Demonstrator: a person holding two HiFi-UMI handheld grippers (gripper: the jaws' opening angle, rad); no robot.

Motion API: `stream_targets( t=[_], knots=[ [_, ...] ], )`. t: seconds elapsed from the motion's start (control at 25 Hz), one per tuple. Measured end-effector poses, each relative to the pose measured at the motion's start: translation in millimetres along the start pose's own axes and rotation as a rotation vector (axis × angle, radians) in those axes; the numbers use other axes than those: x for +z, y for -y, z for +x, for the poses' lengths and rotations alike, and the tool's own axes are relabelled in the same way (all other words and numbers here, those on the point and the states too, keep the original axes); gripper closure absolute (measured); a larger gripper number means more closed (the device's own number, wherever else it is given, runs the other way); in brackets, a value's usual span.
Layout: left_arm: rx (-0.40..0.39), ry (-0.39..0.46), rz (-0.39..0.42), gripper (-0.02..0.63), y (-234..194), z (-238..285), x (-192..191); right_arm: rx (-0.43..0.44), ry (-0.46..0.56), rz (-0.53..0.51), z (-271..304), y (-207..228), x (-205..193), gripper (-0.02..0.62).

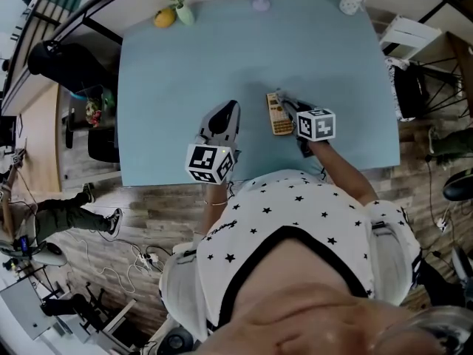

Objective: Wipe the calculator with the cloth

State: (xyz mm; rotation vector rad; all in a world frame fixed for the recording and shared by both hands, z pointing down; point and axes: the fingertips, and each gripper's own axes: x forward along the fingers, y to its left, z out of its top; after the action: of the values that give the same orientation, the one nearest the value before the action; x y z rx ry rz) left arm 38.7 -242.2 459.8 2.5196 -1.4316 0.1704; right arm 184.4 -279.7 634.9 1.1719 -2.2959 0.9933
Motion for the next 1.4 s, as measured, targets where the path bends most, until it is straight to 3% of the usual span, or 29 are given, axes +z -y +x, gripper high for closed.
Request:
stream_targets(
  t=[0.24,0.44,0.88,1.4],
  knots=[
    [0.019,0.006,-0.004,0.571,-4,-7,0,0.116,-0.057,-0.048,8,-49,-18,0.546],
    [0.034,0.006,-0.003,0.571,-7,-13,1,0.149,-0.100,-0.059,12,-64,-34,0.546],
    [0.025,-0.004,-0.001,0.571,-6,-12,-1,0.112,-0.102,-0.017,11,-50,-41,0.546],
    [-0.057,-0.017,0.011,0.571,18,13,-1,0.008,-0.032,0.074,-11,-6,-39,0.546]
  ],
)
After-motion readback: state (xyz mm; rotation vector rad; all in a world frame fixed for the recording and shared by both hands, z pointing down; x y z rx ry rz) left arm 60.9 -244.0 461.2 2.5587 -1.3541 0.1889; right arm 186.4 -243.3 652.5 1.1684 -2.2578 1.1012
